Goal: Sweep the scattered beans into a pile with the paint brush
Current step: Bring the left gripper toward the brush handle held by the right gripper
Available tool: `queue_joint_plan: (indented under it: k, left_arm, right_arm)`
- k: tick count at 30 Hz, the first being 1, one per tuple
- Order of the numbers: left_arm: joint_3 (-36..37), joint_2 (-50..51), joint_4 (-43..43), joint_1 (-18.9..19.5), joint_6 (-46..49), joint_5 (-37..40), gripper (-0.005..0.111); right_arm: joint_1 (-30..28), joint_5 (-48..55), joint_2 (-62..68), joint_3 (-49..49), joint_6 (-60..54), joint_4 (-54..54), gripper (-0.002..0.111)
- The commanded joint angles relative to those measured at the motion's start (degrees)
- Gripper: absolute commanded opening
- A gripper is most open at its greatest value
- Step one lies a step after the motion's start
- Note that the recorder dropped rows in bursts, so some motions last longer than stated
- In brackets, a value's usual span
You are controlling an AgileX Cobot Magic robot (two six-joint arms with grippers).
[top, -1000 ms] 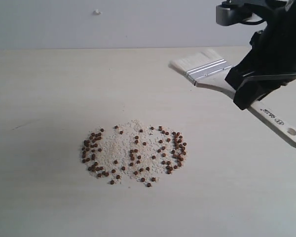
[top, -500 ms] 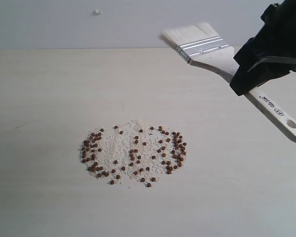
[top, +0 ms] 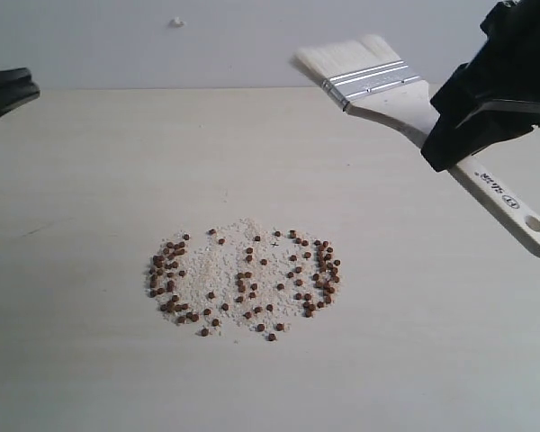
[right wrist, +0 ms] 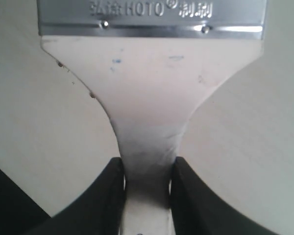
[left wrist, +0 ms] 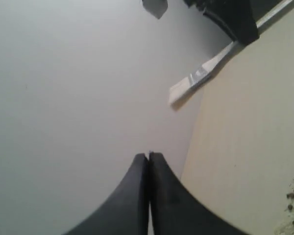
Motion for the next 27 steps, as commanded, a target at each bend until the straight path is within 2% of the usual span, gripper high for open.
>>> queue_joint_plan:
  k: [1,4,7,10,14,17,20,22,24,27]
  left_arm:
    - [-6.94,7.19,0.07,-3.69,1.16,8.60,0.000]
    - [-12.79,10.99,1.65,-10.95,2.88,19.95,0.000]
    - [-17.19,14.32,5.80,-20.02,3.35,29.82,0.000]
    - [-19.76,16.95,11.73,-30.21,3.46,43.91,0.001]
    - [-20.10,20.39,15.52,-39.25,7.23,50.40,0.011]
    - [-20.19,23.40,17.29,-42.69,8.04,54.08,0.020]
    - [-20.46,27.24,19.23,-43.60,8.75,55.04,0.031]
    - [-20.87,29.68,21.44,-44.03,9.75,54.78,0.042]
    - [-21.56,31.50,23.44,-44.56,10.48,57.32,0.050]
    - [-23.61,33.67,23.82,-44.56,10.48,59.22,0.053]
  right_arm:
    - [0.07,-0.32,0.65,-0.06,-1.34,0.19,0.000]
    - [0.07,-0.32,2.60,-0.18,-1.45,0.10,0.000]
    - [0.07,-0.32,4.94,-1.58,-1.58,-0.34,0.000]
    - [0.07,-0.32,6.46,-2.85,-1.58,-0.62,0.000]
    - [0.07,-0.32,7.39,-4.39,-1.58,-0.79,0.000]
    - [0.07,-0.32,7.52,-4.52,-1.58,-0.68,0.000]
    - [0.07,-0.32,7.52,-4.52,-1.58,-0.09,0.000]
    - [0.07,-0.32,7.52,-4.52,-1.72,0.84,0.000]
    - [0.07,-0.32,7.52,-4.52,-1.72,0.95,0.000]
    - [0.07,-0.32,7.52,-4.52,-1.84,0.95,0.000]
